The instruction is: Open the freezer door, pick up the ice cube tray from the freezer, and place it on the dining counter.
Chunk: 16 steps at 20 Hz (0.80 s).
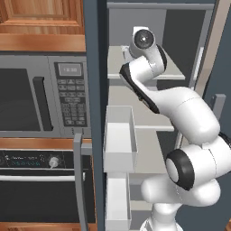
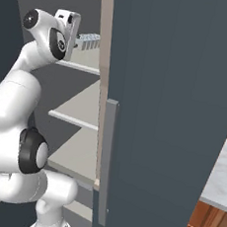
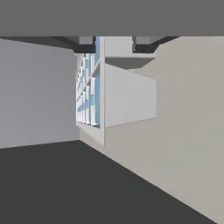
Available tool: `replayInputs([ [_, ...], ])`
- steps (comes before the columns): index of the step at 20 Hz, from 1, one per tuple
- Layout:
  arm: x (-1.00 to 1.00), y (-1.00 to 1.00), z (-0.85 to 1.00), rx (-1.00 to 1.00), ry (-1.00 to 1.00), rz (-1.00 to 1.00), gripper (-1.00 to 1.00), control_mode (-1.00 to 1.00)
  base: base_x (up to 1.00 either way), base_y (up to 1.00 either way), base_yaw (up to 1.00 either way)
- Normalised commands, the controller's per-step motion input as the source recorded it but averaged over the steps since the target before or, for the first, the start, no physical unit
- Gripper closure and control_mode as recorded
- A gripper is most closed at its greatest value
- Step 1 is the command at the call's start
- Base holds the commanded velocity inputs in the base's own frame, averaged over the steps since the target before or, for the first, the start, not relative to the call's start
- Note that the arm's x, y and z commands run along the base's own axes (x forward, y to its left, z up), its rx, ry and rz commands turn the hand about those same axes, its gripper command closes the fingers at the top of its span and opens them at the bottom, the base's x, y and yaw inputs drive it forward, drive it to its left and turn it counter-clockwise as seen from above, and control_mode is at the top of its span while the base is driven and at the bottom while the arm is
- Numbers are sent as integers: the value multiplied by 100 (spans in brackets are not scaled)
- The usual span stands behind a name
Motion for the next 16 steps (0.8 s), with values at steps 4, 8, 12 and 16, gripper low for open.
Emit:
replayInputs([
  [4,-13,0,25,-1,-8,0,100,-100,0,0,0],
  [8,-37,0,29,-1,0,0,100,-100,0,0,0],
  [12,-63,0,20,-4,-1,0,100,-100,0,0,0],
  [16,-68,0,0,-6,-2,0,100,-100,0,0,0],
])
